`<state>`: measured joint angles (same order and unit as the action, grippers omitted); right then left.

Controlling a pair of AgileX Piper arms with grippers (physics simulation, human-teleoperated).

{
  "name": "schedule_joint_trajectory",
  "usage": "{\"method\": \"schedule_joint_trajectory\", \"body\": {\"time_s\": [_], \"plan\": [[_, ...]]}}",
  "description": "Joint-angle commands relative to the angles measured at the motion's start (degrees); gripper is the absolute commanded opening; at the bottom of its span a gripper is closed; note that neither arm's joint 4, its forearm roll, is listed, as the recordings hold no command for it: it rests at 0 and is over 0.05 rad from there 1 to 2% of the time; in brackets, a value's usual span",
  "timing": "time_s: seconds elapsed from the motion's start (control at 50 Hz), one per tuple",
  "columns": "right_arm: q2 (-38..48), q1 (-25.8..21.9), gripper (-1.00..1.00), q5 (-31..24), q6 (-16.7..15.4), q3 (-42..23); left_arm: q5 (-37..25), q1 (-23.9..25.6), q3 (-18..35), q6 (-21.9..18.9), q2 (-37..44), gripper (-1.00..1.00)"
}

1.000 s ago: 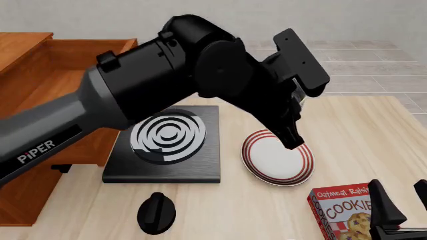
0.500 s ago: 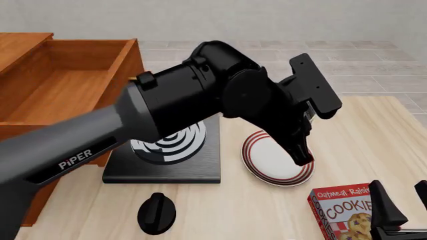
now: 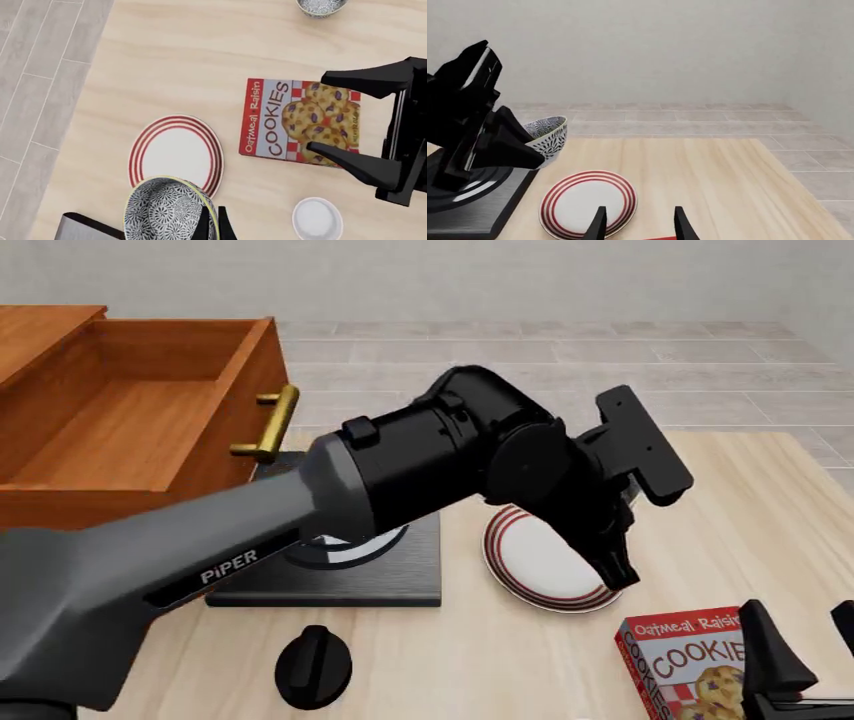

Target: Pick the akita bowl in the top layer of the wooden cabinet and place it on the plate.

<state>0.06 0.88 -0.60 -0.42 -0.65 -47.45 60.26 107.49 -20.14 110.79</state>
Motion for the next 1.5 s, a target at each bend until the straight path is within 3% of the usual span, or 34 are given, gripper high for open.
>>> {"method": "schedule_joint_trajectory", "body": {"time_s": [0.02, 0.52, 1.14, 1.5], "plan": [[0.0, 0.05, 1.0, -0.09, 0.14, 0.08, 1.1, 0.04, 1.37, 0.8, 2.48, -1.0], [2.22, 0.16, 1.0, 1.76, 0.51, 0.38, 4.65, 0.79, 0.95, 6.59, 6.47, -1.0], [2.47, 0.08, 1.0, 1.26, 0.65, 0.47, 6.79, -3.17, 4.17, 7.85, 13.0, -1.0], [3.23, 0.17, 1.0, 1.71, 0.53, 0.48, 8.99, -3.67, 5.19, 10.71, 16.39, -1.0]]}}
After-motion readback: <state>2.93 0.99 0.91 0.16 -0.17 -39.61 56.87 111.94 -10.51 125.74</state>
